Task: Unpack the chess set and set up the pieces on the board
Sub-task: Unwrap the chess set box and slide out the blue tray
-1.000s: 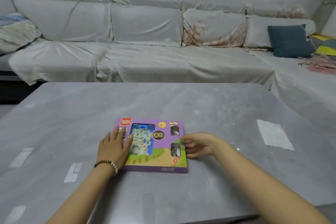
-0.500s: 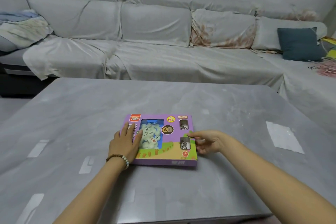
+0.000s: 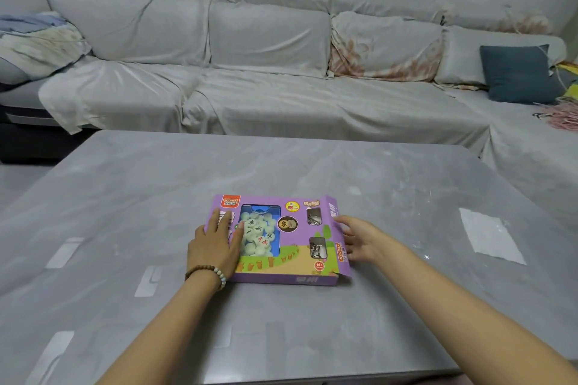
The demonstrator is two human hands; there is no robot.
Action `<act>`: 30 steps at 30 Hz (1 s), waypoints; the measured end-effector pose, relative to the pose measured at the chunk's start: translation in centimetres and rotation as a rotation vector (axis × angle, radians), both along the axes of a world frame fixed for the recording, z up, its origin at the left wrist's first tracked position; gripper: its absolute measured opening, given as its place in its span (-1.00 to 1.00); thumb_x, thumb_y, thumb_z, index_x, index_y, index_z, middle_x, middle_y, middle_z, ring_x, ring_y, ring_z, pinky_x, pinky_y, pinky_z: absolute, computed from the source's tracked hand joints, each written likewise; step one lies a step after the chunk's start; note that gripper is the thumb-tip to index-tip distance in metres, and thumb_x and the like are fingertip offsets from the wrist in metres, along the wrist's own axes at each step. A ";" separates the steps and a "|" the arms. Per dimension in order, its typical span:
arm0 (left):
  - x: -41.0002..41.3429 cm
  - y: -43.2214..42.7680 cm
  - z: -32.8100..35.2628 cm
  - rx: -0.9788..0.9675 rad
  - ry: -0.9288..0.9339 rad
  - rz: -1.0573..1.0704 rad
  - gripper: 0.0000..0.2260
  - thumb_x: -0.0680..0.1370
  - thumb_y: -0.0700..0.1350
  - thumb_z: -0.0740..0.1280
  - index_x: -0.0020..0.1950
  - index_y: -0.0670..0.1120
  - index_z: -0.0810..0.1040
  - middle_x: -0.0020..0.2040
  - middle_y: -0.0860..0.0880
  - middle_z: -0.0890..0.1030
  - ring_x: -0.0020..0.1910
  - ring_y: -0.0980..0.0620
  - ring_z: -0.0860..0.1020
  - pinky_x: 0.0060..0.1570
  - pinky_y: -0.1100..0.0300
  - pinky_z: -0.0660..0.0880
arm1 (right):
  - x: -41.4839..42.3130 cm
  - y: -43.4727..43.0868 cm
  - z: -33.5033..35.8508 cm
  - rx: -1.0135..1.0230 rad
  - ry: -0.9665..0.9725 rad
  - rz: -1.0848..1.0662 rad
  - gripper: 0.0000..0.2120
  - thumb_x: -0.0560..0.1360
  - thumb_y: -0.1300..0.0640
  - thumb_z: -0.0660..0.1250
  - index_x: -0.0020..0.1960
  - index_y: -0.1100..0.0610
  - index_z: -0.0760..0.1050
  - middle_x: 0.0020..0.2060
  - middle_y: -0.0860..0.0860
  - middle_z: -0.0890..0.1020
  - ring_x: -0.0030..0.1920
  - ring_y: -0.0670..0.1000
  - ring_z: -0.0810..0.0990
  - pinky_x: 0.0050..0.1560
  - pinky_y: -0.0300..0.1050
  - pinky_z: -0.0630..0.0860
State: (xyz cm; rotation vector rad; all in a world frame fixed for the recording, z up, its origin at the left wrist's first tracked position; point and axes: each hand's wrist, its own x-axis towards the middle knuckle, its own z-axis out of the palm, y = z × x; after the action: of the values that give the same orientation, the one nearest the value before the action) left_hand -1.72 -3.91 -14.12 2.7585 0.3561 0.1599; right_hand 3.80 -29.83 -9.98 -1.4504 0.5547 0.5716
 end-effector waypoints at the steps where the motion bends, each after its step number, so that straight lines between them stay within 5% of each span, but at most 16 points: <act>1: 0.0 0.0 0.0 -0.004 -0.001 -0.001 -0.50 0.59 0.20 -0.07 0.49 0.04 0.14 0.53 0.04 0.10 0.37 -0.10 0.28 0.20 0.03 0.39 | -0.1 -0.3 0.0 0.003 0.006 0.006 -0.78 0.57 0.05 0.22 -0.13 0.19 0.47 -0.23 0.10 0.55 -0.26 0.05 0.52 -0.28 -0.06 0.45; 8: -0.1 0.0 0.0 0.025 0.007 -0.028 -0.51 0.60 0.18 -0.08 0.51 0.07 0.10 0.53 0.08 0.07 0.33 -0.09 0.33 0.16 0.06 0.39 | -0.3 -1.7 -0.8 0.149 0.016 0.029 -0.66 0.54 -0.09 0.25 -0.09 0.22 0.51 -0.31 0.13 0.66 -0.37 0.07 0.66 -0.06 0.05 0.54; 11: 0.0 -0.1 0.0 0.039 0.018 -0.028 -0.52 0.61 0.17 -0.08 0.51 0.07 0.10 0.53 0.09 0.07 0.29 -0.09 0.35 0.12 0.07 0.39 | -0.4 -2.7 -0.9 0.122 -0.011 0.032 -0.74 0.52 -0.07 0.28 -0.11 0.14 0.47 -0.43 0.04 0.63 -0.45 0.00 0.61 -0.26 -0.11 0.54; 14: -0.1 0.1 0.1 0.059 0.034 -0.034 -0.53 0.61 0.16 -0.07 0.50 0.07 0.12 0.53 0.08 0.09 0.32 -0.11 0.32 0.20 0.05 0.36 | -0.5 -5.2 -0.5 0.010 -0.067 -0.035 -0.76 0.40 -0.02 0.42 -0.18 0.08 0.40 -0.52 -0.01 0.37 -0.54 -0.07 0.36 -0.49 -0.23 0.26; 18: 0.4 -1.3 0.7 0.168 0.125 -0.009 -0.46 0.59 0.20 -0.14 0.52 0.01 0.04 0.54 0.00 0.04 0.50 -0.17 -0.01 0.45 -0.11 -0.04 | -1.1 -9.1 -0.1 -0.213 -0.211 -0.059 -0.86 0.45 0.11 0.42 -0.07 0.11 0.49 -0.35 0.02 0.47 -0.35 -0.05 0.41 -0.42 -0.21 0.23; 20: 0.4 -4.3 1.4 0.134 0.069 -0.067 -0.29 0.48 0.36 -0.25 0.52 0.00 0.03 0.54 -0.02 0.06 0.51 -0.14 -0.07 0.45 -0.11 -0.12 | -1.5 -9.9 -0.3 -0.235 -0.241 -0.071 -0.85 0.46 0.16 0.41 -0.01 0.11 0.47 -0.24 0.05 0.50 -0.20 0.00 0.45 -0.36 -0.19 0.29; 22: -0.3 -8.6 1.7 0.029 -0.006 -0.271 -0.05 0.23 0.53 -0.40 0.51 0.11 -0.01 0.54 0.06 0.01 0.51 -0.09 -0.12 0.44 -0.11 -0.17 | -1.6 -10.0 -1.0 -0.251 -0.260 -0.088 -0.75 0.45 0.20 0.42 0.09 0.12 0.45 -0.27 0.07 0.53 -0.32 0.01 0.46 -0.39 -0.21 0.35; 25: -1.3 -13.5 0.7 0.050 0.043 -0.526 -0.10 0.16 0.58 -0.28 0.46 0.30 -0.16 0.53 0.16 -0.12 0.50 -0.11 -0.20 0.42 -0.19 -0.18 | -1.7 -10.0 -1.8 -0.221 -0.299 -0.160 -0.69 0.44 0.26 0.41 0.16 0.15 0.46 -0.31 0.09 0.56 -0.43 0.00 0.48 -0.44 -0.22 0.45; 30: -0.8 -13.1 -0.6 0.197 0.063 -0.530 -0.06 0.07 0.59 -0.38 0.43 0.33 -0.28 0.54 0.13 -0.11 0.49 -0.23 -0.15 0.40 -0.22 -0.13 | -1.9 -10.4 -1.7 -0.168 -0.345 -0.230 -0.69 0.44 0.28 0.41 0.15 0.10 0.49 -0.28 0.05 0.57 -0.46 -0.09 0.59 -0.56 -0.32 0.40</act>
State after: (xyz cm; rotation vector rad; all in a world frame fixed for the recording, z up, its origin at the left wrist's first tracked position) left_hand -2.52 -17.01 -14.75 2.9420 -0.3992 -0.0307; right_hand 1.85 -40.23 -11.68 -1.5755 0.4935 0.0894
